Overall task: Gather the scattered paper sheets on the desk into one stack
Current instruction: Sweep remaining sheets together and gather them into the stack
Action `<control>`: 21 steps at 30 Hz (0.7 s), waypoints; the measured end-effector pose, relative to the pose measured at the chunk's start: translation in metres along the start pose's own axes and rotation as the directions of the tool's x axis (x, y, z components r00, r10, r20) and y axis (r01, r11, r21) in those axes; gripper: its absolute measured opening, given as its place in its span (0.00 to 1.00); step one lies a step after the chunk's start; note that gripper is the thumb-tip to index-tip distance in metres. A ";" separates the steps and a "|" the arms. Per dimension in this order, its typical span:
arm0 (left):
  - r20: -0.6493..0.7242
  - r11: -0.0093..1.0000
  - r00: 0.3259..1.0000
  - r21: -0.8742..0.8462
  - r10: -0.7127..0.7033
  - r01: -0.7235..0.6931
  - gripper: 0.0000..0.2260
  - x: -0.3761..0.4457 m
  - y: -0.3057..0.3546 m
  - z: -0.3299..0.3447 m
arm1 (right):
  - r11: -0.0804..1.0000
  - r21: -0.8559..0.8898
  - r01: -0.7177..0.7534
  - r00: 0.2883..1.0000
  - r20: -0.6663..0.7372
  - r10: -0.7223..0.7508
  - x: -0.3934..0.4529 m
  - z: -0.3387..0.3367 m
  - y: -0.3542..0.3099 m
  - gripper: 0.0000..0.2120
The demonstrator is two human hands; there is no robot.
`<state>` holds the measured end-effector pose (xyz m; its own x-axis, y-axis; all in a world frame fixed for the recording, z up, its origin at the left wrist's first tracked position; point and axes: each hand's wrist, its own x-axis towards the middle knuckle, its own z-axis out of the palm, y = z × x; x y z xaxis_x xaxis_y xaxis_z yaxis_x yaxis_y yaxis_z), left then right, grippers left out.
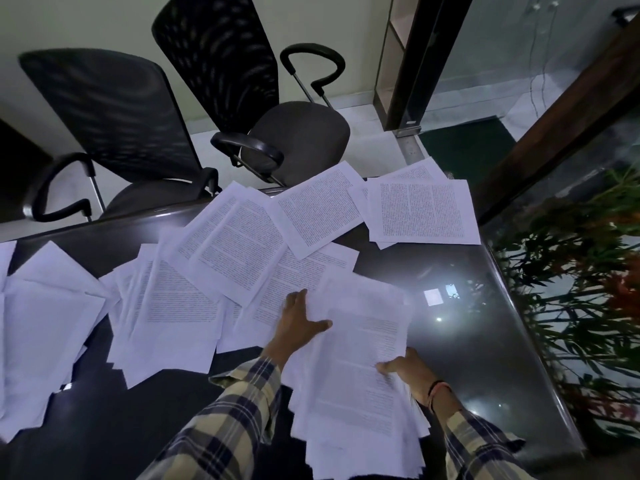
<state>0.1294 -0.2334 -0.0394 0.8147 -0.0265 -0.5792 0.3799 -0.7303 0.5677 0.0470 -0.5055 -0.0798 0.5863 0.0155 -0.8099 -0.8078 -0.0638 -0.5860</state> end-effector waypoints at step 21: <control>0.049 0.775 0.990 -0.618 -0.130 0.132 0.24 -0.124 -0.074 -0.056 | 0.966 0.090 0.242 0.962 0.110 -0.251 -0.047 0.096 -0.075 0.21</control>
<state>0.0245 -0.1378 0.0236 0.7363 0.0351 -0.6757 0.6725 -0.1483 0.7251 0.0743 -0.4052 -0.0006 0.7597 0.1408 -0.6348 -0.6444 0.0320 -0.7641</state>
